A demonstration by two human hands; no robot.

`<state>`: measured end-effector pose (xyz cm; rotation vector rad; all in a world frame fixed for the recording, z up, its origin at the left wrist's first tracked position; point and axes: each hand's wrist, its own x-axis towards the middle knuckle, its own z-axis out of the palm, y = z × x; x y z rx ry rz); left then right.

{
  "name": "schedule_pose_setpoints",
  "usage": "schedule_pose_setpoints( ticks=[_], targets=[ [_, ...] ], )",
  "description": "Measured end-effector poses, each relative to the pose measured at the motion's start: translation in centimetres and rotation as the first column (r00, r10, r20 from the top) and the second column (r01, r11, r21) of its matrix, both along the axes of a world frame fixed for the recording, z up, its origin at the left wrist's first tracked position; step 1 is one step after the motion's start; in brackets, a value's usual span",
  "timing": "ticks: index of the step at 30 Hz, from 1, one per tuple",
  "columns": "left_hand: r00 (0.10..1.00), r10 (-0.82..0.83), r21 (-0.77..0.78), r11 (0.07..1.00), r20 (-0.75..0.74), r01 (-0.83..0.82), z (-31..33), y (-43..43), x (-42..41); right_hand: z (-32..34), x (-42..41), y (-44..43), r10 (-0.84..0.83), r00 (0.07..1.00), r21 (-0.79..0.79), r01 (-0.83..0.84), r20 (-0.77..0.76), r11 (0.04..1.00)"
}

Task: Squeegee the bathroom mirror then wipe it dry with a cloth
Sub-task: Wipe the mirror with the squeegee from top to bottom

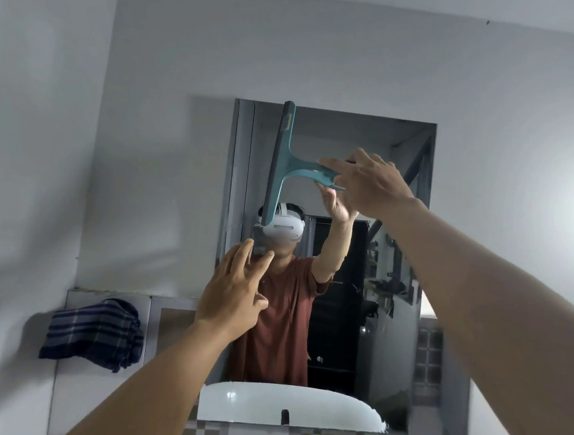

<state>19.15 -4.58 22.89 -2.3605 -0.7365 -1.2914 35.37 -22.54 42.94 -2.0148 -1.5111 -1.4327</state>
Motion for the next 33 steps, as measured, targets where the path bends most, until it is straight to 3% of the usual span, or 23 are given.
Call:
schedule_pose_setpoints(
  ticks=[14, 33],
  targets=[
    [1.000, 0.007, -0.031, 0.999, -0.009, -0.007, 0.3, -0.8, -0.2, -0.3, 0.7, -3.5, -0.070, 0.997, -0.018, 0.070, -0.033, 0.997],
    [1.000, 0.020, -0.017, 1.000, -0.015, -0.020, 0.6, -1.2, -0.6, -2.2, 5.3, -6.8, -0.052, 0.973, 0.167, 0.091, -0.223, 0.982]
  ],
)
